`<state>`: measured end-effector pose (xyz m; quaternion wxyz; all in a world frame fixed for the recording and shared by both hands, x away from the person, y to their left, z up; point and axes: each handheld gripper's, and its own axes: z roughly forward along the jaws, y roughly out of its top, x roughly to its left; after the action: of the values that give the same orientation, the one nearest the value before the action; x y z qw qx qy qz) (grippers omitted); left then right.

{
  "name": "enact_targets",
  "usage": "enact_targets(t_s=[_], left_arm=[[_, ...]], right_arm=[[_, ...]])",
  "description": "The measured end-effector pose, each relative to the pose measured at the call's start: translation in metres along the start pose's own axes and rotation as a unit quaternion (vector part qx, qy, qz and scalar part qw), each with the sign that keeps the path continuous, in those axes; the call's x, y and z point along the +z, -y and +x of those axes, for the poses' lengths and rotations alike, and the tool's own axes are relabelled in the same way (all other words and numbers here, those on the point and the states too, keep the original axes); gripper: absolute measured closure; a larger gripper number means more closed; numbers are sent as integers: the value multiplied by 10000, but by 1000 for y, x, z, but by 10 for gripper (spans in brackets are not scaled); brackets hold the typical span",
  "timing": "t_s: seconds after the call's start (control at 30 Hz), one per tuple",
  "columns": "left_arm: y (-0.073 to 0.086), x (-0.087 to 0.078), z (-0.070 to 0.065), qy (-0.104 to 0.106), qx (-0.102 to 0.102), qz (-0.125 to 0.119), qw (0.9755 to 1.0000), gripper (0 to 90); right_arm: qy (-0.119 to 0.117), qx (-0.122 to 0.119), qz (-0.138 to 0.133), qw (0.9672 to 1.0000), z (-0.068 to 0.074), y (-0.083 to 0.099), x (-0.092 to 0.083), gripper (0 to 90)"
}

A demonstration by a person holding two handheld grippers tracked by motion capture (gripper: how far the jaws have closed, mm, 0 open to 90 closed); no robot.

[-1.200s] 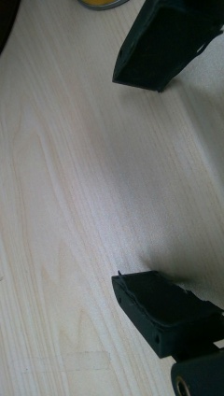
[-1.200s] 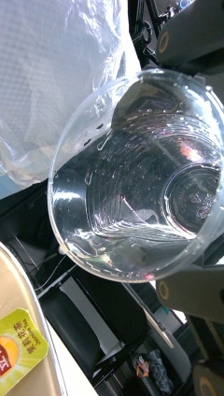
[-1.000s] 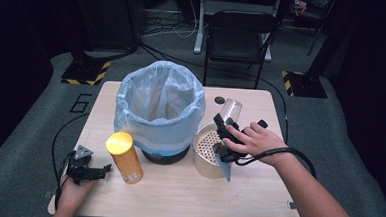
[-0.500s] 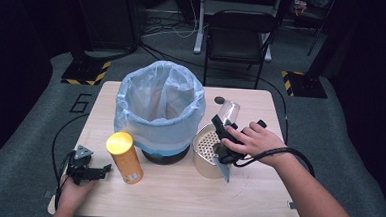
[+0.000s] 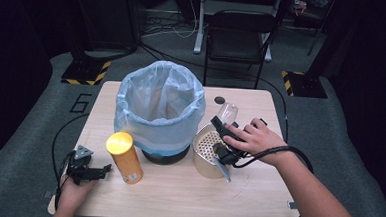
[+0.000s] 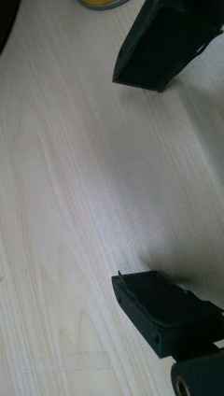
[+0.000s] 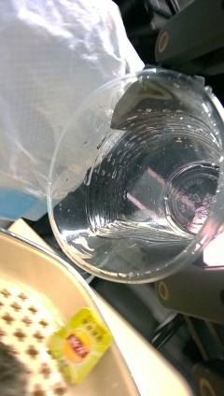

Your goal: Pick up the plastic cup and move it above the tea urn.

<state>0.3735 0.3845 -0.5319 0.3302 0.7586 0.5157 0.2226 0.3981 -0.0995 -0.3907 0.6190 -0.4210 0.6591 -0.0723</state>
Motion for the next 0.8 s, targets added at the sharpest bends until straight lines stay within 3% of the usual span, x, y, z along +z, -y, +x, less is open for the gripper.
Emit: enact_targets(t_s=[0.03,0.07,0.1,0.13,0.17,0.2,0.23,0.27,0.3,0.33,0.43,0.47,0.5,0.53,0.57,0.6,0.63,0.67,0.7,0.73,0.77,0.8], left_arm=[[0,0,0,0,1,-9,10000,45],[0,0,0,-1,-2,-11,10000,46],[0,0,0,1,-4,-3,10000,46],[0,0,0,1,-4,-3,10000,46],[0,0,0,2,5,12,10000,46],[0,0,0,2,-7,-4,10000,46],[0,0,0,-1,2,-10,10000,45],[0,0,0,-1,2,-10,10000,46],[0,0,0,5,0,14,10000,45],[0,0,0,2,5,6,10000,45],[0,0,0,4,1,14,10000,46],[0,0,0,0,-2,-10,10000,46],[0,0,0,0,-3,-7,10000,46],[0,0,0,0,-2,-6,10000,46],[0,0,0,5,3,11,10000,46],[0,-1,0,18,12,42,10000,46],[0,0,0,0,-1,-11,10000,46],[0,0,0,2,5,9,10000,45],[0,0,0,2,5,9,10000,46],[0,-1,0,17,12,44,10000,46],[0,-1,0,20,15,50,10000,46],[0,0,0,0,1,-7,10000,46]], right_arm=[[18,390,-101,9992,2,0,1,393],[-11,610,-113,9981,2,2,0,393],[0,579,-63,9983,-7,7,-2,393],[0,579,-63,9983,-7,7,-2,393],[5,858,-193,9961,-14,12,-2,393],[-31,1383,-268,9900,-11,11,-2,393],[-91,1667,-314,9855,-10,12,-2,392],[-91,1667,-314,9855,-10,12,-2,392],[-104,1966,-390,9796,-11,15,-3,393],[-104,1966,-390,9796,-11,15,-3,393],[-229,2524,-490,9661,-14,18,-5,392],[-221,2558,-554,9649,-17,20,-4,391],[-206,2687,-555,9614,-17,21,-5,391],[-195,2843,-574,9568,-18,22,-5,390],[-175,3123,-594,9480,-19,26,-5,390],[-175,3123,-594,9480,-19,26,-5,390],[-201,3402,-654,9378,-19,29,-5,390],[-242,3520,-668,9333,-18,30,-6,390],[-242,3520,-668,9333,-18,30,-6,390],[-230,3661,-687,9277,-18,32,-6,390],[-254,3866,-733,9190,-18,34,-6,390],[-297,3993,-781,9130,-18,36,-6,390]])
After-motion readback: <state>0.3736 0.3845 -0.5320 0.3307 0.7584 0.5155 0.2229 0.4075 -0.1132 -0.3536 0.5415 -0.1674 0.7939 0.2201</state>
